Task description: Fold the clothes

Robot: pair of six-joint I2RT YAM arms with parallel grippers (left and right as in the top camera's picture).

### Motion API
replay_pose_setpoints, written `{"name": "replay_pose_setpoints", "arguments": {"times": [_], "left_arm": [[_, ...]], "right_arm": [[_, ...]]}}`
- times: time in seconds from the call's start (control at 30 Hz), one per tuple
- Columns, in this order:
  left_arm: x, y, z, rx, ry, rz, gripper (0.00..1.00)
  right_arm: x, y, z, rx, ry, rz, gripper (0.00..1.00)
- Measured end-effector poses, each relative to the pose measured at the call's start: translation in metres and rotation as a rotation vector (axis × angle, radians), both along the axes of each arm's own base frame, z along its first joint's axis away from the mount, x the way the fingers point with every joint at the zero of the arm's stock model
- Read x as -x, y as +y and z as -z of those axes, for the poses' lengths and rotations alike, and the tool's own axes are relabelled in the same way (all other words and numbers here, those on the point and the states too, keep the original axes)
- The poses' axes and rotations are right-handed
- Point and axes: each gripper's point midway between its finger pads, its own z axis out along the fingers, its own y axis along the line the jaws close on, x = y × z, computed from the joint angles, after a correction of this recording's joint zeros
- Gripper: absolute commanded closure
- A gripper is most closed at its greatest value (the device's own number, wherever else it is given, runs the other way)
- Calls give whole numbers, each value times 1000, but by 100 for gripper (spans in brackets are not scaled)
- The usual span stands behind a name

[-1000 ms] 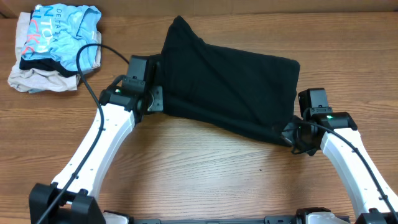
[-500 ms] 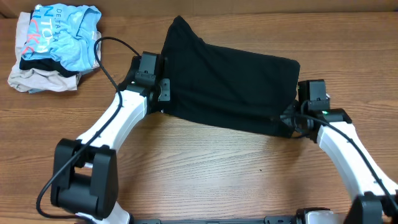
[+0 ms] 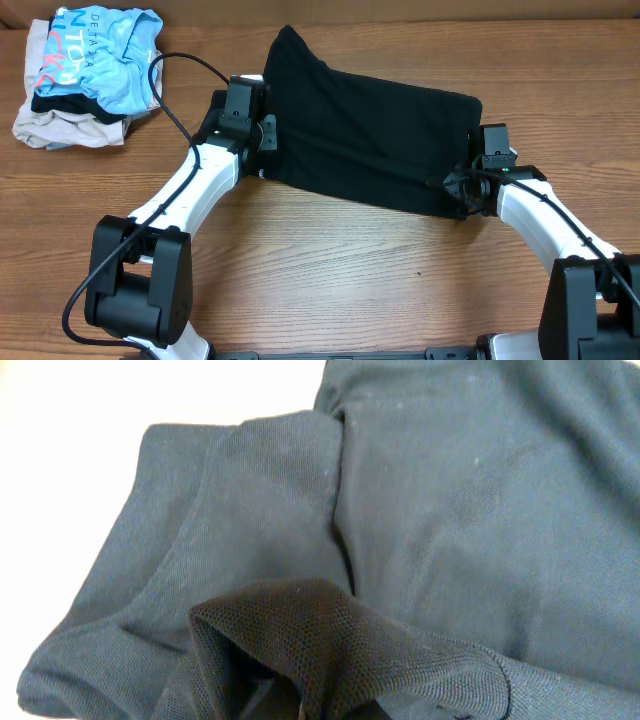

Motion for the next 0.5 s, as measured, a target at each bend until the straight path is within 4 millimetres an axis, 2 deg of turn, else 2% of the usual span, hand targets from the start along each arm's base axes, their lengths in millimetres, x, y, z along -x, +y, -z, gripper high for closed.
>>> {"name": "replay_pose_setpoints", "arguments": {"times": [0.03, 0.1, 0.13, 0.17, 0.2, 0.23, 0.27, 0.4, 0.5], "left_arm": [[-2, 0, -1, 2, -8, 0, 87], [-5, -1, -4, 3, -27, 5, 55], [-7, -2, -5, 3, -34, 7, 38], [-8, -2, -6, 2, -39, 9, 23], [-8, -2, -6, 2, -40, 8, 17], [-8, -2, -5, 2, -40, 8, 9], [-8, -2, -5, 0, -39, 11, 0], [-9, 2, -2, -25, -36, 8, 0], [-6, 14, 0, -50, -5, -9, 0]], "right_arm": [[-1, 0, 0, 0, -5, 0, 96], [-3, 0, -1, 0, -12, 0, 96], [-4, 0, -1, -1, -16, 1, 92], [-5, 0, -2, -1, -21, 2, 75], [-6, 0, -2, -2, -25, 1, 53], [-7, 0, -3, -1, -30, 1, 22], [-8, 0, -3, -1, -34, 0, 0], [-10, 0, -4, -1, -44, -2, 0], [-8, 2, -3, -9, -35, -10, 0]]}}
